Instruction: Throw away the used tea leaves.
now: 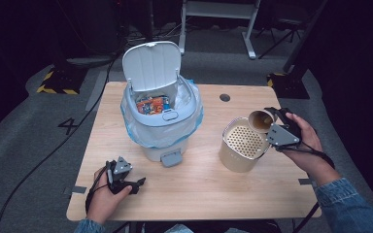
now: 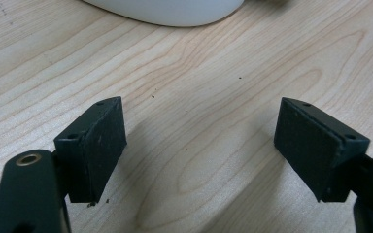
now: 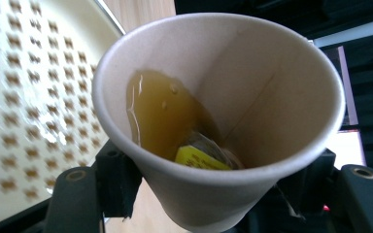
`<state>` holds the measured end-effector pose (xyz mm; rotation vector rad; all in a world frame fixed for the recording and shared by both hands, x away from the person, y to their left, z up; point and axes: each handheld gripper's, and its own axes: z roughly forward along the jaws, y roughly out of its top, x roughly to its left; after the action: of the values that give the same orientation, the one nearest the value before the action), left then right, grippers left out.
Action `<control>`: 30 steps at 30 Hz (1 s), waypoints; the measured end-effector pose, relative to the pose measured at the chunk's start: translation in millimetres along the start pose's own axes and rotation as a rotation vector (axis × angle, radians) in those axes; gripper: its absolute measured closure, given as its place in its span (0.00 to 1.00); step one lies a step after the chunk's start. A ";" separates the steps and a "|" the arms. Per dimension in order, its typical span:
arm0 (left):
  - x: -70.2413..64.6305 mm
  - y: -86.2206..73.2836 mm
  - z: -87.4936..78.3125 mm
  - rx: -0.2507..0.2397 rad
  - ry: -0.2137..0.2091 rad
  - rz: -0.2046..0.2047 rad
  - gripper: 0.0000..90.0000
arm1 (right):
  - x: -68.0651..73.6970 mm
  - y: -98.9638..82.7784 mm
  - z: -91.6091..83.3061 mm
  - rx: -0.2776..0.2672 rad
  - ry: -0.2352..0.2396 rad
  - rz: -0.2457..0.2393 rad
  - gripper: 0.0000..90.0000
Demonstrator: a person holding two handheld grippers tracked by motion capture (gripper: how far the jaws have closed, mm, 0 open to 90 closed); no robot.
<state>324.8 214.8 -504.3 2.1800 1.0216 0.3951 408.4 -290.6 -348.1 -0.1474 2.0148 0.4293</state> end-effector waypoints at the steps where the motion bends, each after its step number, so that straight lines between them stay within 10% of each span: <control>1: 0.0 0.0 0.0 0.000 0.000 0.001 0.22 | 1.2 1.9 -0.4 0.020 -0.020 -0.039 0.38; 17: -0.1 0.0 0.0 0.001 -0.001 -0.001 0.22 | 22.6 23.2 -3.4 0.181 -0.247 -0.521 0.38; 30: -0.1 0.0 -0.1 0.001 0.000 0.000 0.22 | 45.8 26.0 2.9 0.331 -0.450 -1.058 0.38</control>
<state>324.7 214.8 -504.2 2.1813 1.0216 0.3942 382.0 -261.7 -383.5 -0.7800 1.2942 -0.5016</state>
